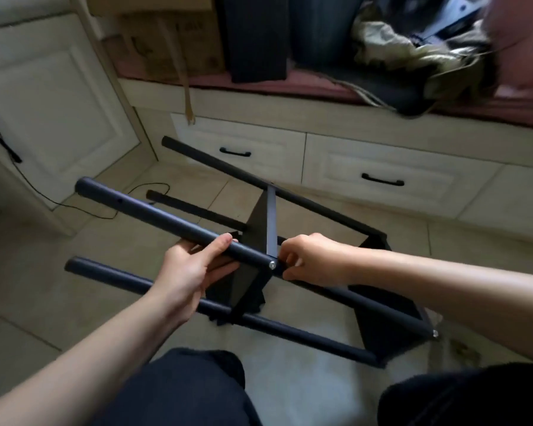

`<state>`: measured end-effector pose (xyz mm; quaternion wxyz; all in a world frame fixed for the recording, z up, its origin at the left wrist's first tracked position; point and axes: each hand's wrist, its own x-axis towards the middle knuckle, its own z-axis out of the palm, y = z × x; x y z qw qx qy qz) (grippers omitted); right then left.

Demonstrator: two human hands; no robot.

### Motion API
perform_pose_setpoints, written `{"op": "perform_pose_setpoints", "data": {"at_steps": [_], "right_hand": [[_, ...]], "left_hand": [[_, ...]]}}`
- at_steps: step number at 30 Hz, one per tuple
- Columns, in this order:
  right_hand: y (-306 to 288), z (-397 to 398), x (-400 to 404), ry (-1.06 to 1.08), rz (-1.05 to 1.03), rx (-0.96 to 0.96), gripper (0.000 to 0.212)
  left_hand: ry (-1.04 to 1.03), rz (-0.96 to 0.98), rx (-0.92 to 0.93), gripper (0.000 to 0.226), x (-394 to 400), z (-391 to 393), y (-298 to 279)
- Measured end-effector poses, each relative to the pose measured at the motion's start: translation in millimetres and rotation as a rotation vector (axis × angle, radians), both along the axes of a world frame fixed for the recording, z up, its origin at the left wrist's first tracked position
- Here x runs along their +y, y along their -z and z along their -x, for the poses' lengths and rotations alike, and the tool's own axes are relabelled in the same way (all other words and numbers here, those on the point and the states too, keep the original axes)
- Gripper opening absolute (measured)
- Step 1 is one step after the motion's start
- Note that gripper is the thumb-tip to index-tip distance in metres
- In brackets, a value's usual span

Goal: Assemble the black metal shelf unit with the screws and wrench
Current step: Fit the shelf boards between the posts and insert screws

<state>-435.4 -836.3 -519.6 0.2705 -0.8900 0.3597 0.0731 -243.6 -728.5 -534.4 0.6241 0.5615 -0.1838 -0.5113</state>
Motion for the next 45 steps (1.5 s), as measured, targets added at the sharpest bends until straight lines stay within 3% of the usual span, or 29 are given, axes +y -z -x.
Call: {"op": "perform_pose_setpoints", "data": {"at_steps": [4, 7, 16, 21, 27, 30, 35, 41, 45], "right_hand": [[-11.4, 22.1, 12.7, 0.138, -0.053, -0.099, 0.017], [-14.6, 43.5, 22.5, 0.275, -0.089, -0.216, 0.005], [0.9, 101.7, 52.3, 0.645, -0.276, -0.609, 0.012], [2.0, 122.8, 63.0, 0.683, -0.46, -0.71, 0.012], [2.4, 123.7, 65.2, 0.647, -0.606, -0.684, 0.014], [-6.6, 127.7, 49.9, 0.661, -0.526, -0.606, 0.012], [-29.6, 161.8, 0.8, 0.91, -0.33, -0.727, 0.018], [-23.5, 192.7, -43.8, 1.09, -0.149, -0.712, 0.017], [-21.3, 200.3, -57.6, 1.086, -0.055, -0.599, 0.045]], "left_hand": [[0.124, 0.004, -0.171, 0.051, -9.5, 17.8, -37.5], [0.193, -0.007, -0.273, 0.031, -21.3, 39.3, -63.0], [0.313, -0.018, -0.497, 0.018, -45.0, 119.4, -103.5], [0.418, 0.086, -0.612, 0.017, -33.5, 138.1, -98.0], [0.497, 0.079, -0.687, 0.017, -19.7, 125.5, -96.3], [0.551, 0.062, -0.722, 0.018, -19.9, 116.0, -97.5], [0.63, 0.03, -0.733, 0.02, -21.5, 109.4, -96.8], [0.712, 0.047, -0.777, 0.019, -21.2, 107.6, -101.5], [0.756, 0.051, -0.8, 0.018, -20.4, 103.3, -102.9]]}}
